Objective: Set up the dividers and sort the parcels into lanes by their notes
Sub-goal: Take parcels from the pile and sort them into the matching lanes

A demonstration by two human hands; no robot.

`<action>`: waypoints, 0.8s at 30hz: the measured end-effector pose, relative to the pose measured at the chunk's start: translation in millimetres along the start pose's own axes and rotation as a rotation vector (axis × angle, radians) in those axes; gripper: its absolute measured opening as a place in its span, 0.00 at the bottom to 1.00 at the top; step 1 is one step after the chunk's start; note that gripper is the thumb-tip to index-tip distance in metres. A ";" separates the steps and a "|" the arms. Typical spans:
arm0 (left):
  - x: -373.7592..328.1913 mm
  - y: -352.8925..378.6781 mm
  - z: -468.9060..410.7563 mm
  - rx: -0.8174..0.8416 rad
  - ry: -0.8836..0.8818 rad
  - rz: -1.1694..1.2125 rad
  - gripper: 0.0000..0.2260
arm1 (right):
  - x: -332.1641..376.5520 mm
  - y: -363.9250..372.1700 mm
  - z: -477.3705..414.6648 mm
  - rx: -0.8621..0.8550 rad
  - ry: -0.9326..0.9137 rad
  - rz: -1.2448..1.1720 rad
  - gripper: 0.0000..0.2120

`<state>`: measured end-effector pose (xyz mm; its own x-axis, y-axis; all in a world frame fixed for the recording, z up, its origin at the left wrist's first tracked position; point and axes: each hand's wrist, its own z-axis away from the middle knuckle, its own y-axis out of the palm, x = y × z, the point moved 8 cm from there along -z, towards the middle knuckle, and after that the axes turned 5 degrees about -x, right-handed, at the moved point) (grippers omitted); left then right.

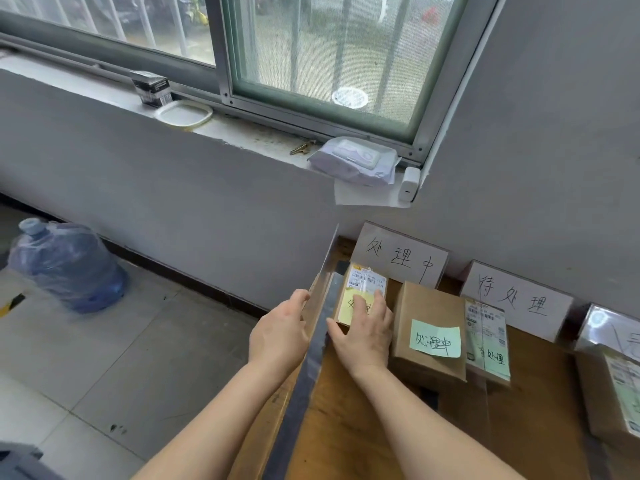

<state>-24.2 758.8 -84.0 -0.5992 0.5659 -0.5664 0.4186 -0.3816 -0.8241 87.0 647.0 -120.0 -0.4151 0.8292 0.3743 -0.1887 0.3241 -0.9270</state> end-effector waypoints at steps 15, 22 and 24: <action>-15.0 2.4 4.4 -0.025 0.021 -0.106 0.18 | -1.4 8.6 -4.3 0.069 -0.093 -0.021 0.26; -18.8 4.8 3.8 -0.021 0.045 -0.192 0.15 | -6.8 -10.7 -1.5 0.041 -0.137 -0.066 0.25; -30.4 3.6 4.2 -0.068 0.140 -0.296 0.21 | -13.4 -30.2 0.1 -0.053 -0.138 -0.090 0.25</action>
<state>-7.3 737.1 -69.7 -0.6040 0.7418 -0.2916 0.2876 -0.1384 -0.9477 98.2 626.1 -97.0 -0.5173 0.7265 0.4523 -0.1848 0.4211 -0.8880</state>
